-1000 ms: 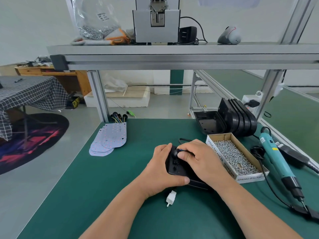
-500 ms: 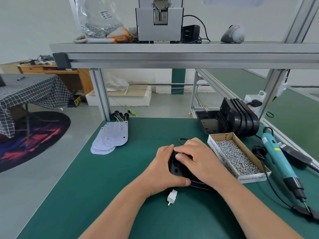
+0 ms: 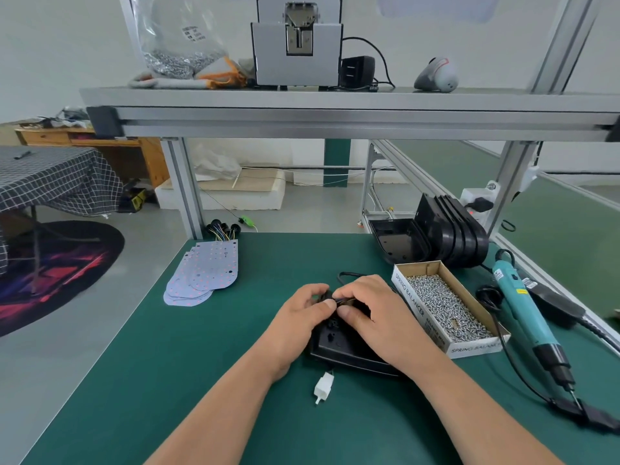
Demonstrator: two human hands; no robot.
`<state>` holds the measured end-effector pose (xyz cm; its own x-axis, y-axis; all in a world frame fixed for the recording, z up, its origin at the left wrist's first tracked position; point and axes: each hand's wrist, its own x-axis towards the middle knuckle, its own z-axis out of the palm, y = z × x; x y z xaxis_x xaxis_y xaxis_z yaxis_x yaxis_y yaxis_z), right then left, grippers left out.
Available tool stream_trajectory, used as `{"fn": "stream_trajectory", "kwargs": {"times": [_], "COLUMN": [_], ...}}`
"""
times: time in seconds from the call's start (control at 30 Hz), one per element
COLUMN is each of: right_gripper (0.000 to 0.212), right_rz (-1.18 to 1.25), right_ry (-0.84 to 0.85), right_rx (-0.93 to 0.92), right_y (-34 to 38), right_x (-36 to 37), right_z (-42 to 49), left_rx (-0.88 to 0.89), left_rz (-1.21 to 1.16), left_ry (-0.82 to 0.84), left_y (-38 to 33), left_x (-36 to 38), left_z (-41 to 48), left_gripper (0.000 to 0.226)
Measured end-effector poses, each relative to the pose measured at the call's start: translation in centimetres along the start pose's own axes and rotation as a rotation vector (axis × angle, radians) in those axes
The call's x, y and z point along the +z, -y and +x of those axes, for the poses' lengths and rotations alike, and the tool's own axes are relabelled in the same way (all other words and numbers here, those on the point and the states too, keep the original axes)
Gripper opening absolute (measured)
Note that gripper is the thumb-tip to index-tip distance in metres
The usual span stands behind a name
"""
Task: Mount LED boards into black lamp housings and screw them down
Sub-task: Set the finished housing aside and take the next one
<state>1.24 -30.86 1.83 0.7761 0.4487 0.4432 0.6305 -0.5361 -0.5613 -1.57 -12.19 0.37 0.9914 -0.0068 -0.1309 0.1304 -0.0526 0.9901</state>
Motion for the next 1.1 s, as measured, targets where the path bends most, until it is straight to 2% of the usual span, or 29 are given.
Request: {"fn": "stream_trajectory", "kwargs": {"times": [0.27, 0.3, 0.4, 0.47, 0.53, 0.63, 0.73, 0.8, 0.9, 0.97, 1.03, 1.1], "right_gripper": [0.025, 0.027, 0.023, 0.025, 0.042, 0.078, 0.103, 0.099, 0.078, 0.068, 0.059, 0.048], "right_rz": [0.089, 0.094, 0.083, 0.049, -0.003, -0.132, -0.361, -0.496, -0.493, -0.480, -0.459, -0.384], "right_ry": [0.050, 0.066, 0.092, 0.112, 0.133, 0.228, 0.403, 0.450, 0.362, 0.306, 0.242, 0.149], "right_rx": [0.074, 0.083, 0.091, 0.076, 0.054, 0.080, 0.096, 0.033, -0.032, -0.034, 0.001, 0.076], "right_y": [-0.1, -0.2, -0.2, -0.1, 0.0, 0.3, 0.3, 0.2, 0.1, 0.2, 0.2, 0.3], "right_x": [0.1, 0.0, -0.2, -0.2, -0.4, -1.4, -2.2, -2.2, -2.3, -2.5, -2.7, -3.0], "right_z": [0.6, 0.6, 0.8, 0.7, 0.3, -0.8, -1.9, -1.9, -1.5, -1.3, -1.3, -1.3], "left_rx": [0.055, 0.054, 0.040, 0.035, 0.020, -0.028, -0.066, -0.072, -0.054, -0.020, 0.020, 0.086], "left_rz": [-0.034, -0.045, -0.078, -0.075, -0.058, -0.101, -0.234, -0.322, -0.413, -0.385, -0.216, 0.129], "left_ry": [0.024, 0.030, 0.056, 0.089, 0.118, 0.026, -0.092, -0.125, -0.117, -0.114, -0.163, -0.221], "left_y": [-0.1, -0.2, -0.1, 0.1, 0.2, 0.2, 0.4, 0.4, 0.4, 0.2, 0.1, 0.1], "left_x": [0.0, 0.1, 0.0, -0.4, -0.6, -0.7, -0.7, -0.8, -1.0, -0.7, -0.1, 0.3], "left_z": [0.3, 0.3, 0.5, 0.6, 0.6, 0.8, 0.9, 0.9, 0.6, 0.3, -0.1, -0.7], "left_gripper": [0.062, 0.059, 0.031, 0.034, 0.043, 0.061, 0.047, 0.047, 0.061, 0.056, 0.039, 0.030]}}
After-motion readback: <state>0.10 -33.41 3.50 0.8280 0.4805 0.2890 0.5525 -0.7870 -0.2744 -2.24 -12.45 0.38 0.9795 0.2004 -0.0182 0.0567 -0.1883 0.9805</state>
